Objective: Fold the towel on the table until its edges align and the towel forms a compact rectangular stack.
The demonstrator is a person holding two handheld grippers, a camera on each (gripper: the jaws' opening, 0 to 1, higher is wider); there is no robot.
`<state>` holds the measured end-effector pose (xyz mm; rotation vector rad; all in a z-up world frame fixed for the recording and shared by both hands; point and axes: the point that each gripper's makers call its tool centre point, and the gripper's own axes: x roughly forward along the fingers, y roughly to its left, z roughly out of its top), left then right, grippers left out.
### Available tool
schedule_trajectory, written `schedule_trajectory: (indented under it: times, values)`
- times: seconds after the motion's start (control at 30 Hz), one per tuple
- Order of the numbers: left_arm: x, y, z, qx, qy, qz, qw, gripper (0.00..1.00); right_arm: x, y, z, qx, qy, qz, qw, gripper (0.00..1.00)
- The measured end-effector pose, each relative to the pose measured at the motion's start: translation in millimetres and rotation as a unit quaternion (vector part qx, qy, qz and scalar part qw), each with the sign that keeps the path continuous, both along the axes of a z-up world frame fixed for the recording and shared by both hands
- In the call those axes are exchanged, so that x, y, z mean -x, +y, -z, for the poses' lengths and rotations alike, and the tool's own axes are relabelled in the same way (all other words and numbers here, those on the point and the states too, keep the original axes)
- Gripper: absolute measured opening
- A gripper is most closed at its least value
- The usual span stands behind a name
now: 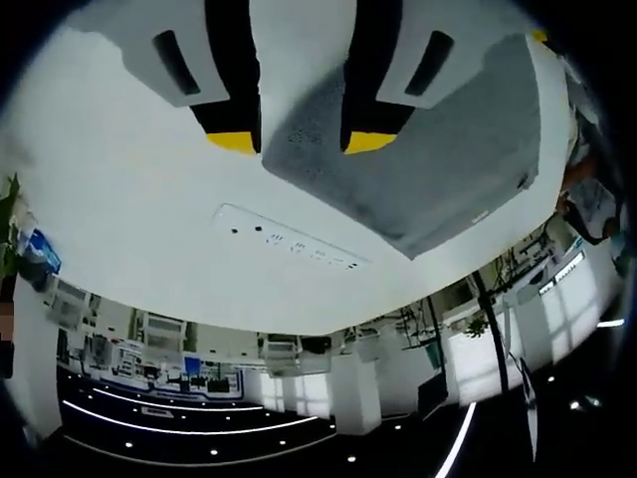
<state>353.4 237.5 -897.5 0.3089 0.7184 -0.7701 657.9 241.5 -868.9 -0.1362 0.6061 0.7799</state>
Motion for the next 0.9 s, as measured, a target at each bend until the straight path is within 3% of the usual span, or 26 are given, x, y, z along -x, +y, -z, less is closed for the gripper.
schedule_trajectory:
  times: [0.23, 0.37, 0.9]
  values:
    - [5.3, 5, 11.4, -0.033, -0.002, 0.010, 0.9994, 0.27, 22, 9, 5.8, 0.010, 0.001, 0.015, 0.9998, 0.31]
    - [7.3, 7, 12.6, -0.026, -0.001, 0.007, 0.9996, 0.27, 27, 13, 8.1, 0.014, 0.004, 0.016, 0.9998, 0.29]
    - [2.6, 9, 14.2, -0.022, -0.001, 0.003, 0.9997, 0.20, 11, 18, 23.8, 0.011, 0.014, 0.050, 0.9986, 0.24]
